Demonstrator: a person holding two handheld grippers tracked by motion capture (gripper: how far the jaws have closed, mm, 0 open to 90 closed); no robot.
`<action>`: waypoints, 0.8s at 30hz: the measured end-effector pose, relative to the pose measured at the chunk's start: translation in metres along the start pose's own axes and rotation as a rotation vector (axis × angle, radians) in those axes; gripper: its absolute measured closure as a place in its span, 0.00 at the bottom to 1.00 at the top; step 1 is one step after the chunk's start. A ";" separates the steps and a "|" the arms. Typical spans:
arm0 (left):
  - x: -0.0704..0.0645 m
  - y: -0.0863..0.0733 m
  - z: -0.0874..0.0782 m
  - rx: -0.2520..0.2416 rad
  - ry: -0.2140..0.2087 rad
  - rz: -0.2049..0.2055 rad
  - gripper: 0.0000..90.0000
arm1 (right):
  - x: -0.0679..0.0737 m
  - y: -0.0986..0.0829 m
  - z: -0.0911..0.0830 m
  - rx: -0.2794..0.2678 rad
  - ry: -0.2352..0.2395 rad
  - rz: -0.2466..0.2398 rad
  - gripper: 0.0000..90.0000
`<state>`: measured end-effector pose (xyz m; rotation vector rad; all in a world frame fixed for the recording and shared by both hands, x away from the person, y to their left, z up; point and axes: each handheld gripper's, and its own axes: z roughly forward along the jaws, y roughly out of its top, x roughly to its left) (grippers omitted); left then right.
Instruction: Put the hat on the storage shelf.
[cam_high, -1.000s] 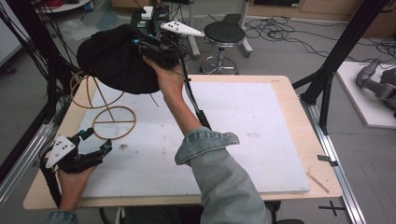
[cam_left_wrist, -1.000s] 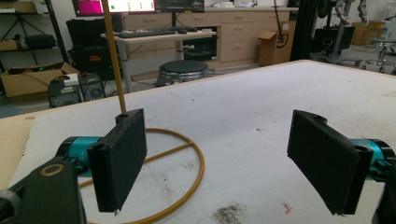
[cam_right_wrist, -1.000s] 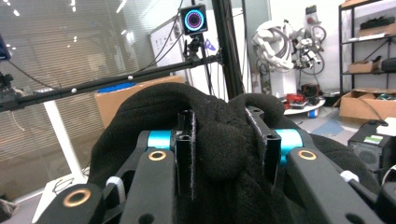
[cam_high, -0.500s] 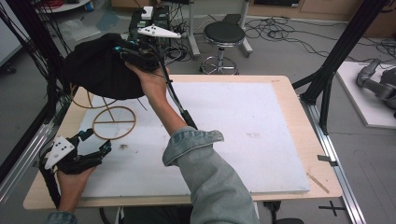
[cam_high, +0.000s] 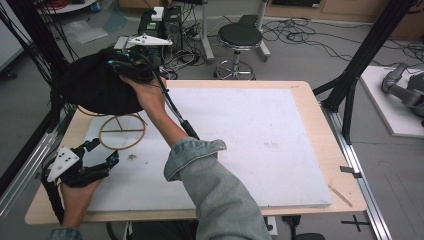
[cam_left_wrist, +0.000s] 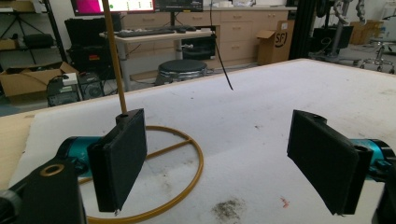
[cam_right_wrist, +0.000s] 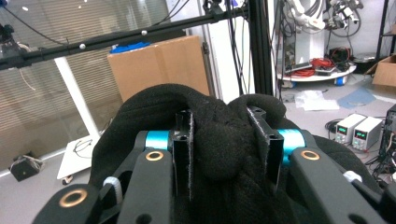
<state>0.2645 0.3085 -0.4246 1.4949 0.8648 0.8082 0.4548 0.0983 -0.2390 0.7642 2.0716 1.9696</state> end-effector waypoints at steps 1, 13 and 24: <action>0.000 0.000 0.000 0.001 0.000 0.000 0.22 | 0.001 -0.001 0.002 0.006 0.001 0.003 0.74; -0.001 -0.001 0.002 0.006 -0.014 0.006 0.22 | 0.003 -0.010 0.015 0.036 -0.004 0.002 0.71; -0.002 -0.001 0.003 0.008 -0.021 0.010 0.22 | 0.003 -0.016 0.023 0.086 -0.011 0.009 0.62</action>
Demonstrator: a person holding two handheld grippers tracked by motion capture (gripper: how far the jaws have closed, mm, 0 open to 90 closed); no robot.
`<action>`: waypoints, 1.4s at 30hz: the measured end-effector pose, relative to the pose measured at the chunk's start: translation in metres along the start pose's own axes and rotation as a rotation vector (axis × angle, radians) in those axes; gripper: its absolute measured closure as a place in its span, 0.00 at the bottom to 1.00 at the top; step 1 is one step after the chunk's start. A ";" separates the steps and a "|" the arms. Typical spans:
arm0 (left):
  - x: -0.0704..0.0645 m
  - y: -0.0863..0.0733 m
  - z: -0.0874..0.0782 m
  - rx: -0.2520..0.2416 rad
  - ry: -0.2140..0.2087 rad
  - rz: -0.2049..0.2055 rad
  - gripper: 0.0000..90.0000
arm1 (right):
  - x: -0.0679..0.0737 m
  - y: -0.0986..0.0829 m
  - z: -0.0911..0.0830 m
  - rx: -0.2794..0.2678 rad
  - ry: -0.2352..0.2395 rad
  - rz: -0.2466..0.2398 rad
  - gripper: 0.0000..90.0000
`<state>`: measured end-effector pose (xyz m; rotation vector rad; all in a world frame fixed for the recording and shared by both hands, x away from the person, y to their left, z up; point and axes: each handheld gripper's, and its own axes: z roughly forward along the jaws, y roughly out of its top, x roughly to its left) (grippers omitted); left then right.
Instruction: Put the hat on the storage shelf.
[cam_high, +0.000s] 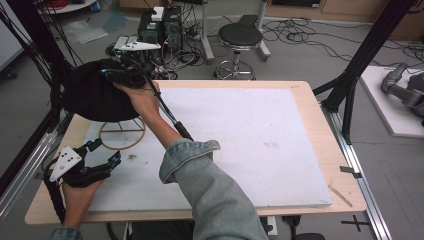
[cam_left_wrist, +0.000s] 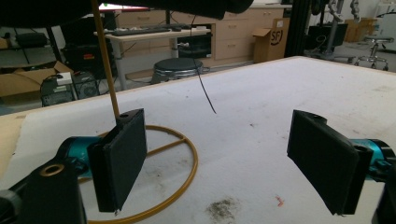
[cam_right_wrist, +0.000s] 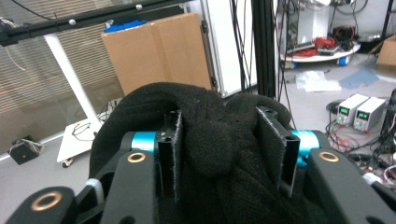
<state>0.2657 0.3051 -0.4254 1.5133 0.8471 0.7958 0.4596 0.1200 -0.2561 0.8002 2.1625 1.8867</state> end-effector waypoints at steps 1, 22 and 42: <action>0.000 0.000 0.000 0.000 0.001 0.000 0.22 | 0.000 -0.001 0.001 0.009 -0.006 0.002 0.61; -0.001 -0.001 0.002 0.008 -0.007 0.007 0.22 | -0.026 0.008 -0.040 -0.035 -0.103 0.002 0.40; -0.003 -0.003 0.007 0.024 -0.016 0.017 0.22 | -0.090 0.007 -0.157 -0.131 -0.299 0.049 0.26</action>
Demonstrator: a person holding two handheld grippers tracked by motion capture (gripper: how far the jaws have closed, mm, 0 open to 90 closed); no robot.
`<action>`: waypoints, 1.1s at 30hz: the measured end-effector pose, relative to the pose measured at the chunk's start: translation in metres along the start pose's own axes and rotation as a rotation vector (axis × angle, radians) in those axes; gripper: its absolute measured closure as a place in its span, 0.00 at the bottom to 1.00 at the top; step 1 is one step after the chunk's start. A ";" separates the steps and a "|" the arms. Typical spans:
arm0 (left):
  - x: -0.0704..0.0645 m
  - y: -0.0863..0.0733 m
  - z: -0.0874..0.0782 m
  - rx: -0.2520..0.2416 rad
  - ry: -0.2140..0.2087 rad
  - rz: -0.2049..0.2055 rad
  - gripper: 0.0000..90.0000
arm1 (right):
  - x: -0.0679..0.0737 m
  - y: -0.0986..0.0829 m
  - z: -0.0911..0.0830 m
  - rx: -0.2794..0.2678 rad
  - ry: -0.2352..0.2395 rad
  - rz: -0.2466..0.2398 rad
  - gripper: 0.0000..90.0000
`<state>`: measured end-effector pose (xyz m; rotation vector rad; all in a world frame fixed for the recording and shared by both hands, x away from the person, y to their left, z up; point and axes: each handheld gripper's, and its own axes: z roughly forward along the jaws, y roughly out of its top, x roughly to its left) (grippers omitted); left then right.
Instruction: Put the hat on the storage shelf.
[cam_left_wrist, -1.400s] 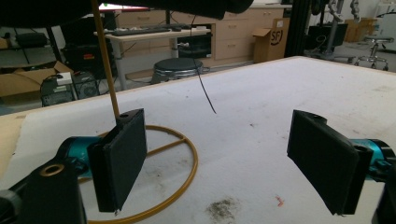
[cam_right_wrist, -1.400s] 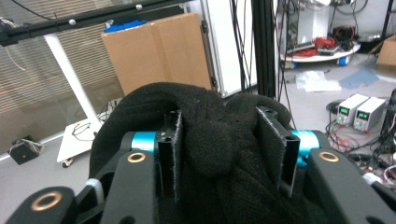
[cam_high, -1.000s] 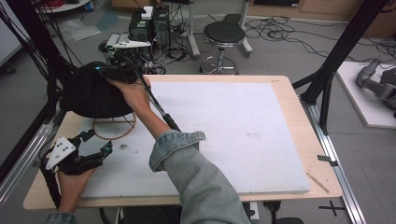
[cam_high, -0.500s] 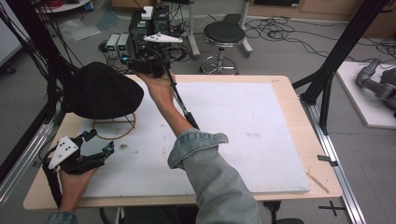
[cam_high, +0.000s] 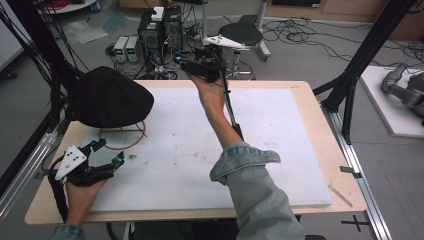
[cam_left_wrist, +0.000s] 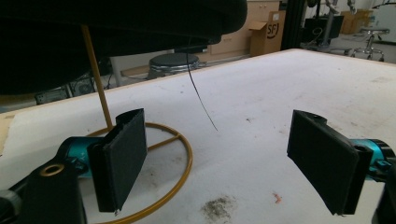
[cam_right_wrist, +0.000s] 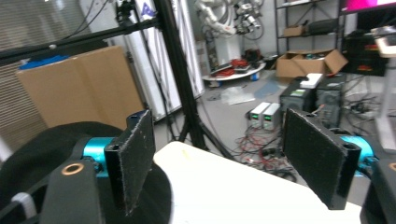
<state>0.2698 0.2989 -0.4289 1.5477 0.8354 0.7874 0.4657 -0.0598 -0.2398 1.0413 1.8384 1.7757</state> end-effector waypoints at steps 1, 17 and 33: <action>0.000 0.000 0.000 0.004 0.000 0.004 0.22 | -0.006 0.001 -0.005 0.008 -0.009 0.009 0.24; -0.001 0.000 -0.004 -0.003 0.005 0.005 0.23 | -0.048 0.009 -0.083 -0.044 -0.148 -0.029 0.16; -0.001 0.000 -0.003 0.007 0.011 0.010 0.23 | -0.091 -0.035 -0.162 -0.045 -0.317 -0.067 0.14</action>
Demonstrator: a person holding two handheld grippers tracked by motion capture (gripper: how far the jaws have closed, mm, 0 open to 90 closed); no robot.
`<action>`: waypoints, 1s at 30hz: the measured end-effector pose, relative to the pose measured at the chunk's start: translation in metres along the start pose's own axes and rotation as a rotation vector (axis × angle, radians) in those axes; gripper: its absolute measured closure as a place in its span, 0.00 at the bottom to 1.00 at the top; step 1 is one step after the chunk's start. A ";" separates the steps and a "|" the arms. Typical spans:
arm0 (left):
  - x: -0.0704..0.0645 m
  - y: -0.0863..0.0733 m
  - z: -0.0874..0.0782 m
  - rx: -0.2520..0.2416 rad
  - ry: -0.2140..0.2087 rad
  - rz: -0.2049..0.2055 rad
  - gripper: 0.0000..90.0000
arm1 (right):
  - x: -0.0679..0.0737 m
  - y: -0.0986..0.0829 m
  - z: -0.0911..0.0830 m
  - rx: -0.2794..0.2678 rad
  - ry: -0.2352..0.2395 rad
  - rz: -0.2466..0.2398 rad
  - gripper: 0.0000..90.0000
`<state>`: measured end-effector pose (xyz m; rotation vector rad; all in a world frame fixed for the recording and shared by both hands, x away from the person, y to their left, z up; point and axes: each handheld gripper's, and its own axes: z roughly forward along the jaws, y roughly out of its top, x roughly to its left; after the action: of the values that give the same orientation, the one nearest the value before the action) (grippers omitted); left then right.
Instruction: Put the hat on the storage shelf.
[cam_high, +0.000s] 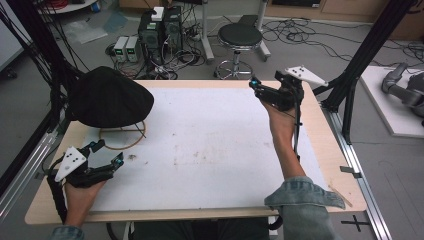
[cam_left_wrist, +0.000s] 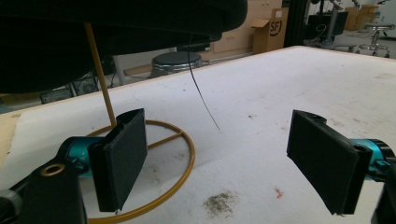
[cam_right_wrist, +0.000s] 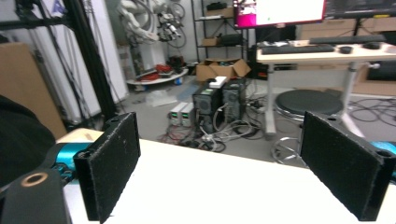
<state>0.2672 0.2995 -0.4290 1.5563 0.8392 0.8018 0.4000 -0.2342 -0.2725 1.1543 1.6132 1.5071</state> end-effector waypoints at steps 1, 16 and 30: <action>0.000 0.000 0.000 0.000 0.000 0.000 0.23 | -0.003 -0.003 -0.003 0.005 -0.011 0.000 0.14; -0.001 -0.001 0.001 0.006 -0.001 0.001 0.23 | -0.031 -0.067 -0.043 0.058 -0.096 0.037 0.13; -0.001 -0.001 0.002 0.011 0.001 0.001 0.23 | -0.036 -0.110 -0.066 0.071 -0.125 0.028 0.13</action>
<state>0.2678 0.2978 -0.4306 1.5665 0.8448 0.8002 0.3368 -0.2896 -0.3751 1.2885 1.5832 1.3762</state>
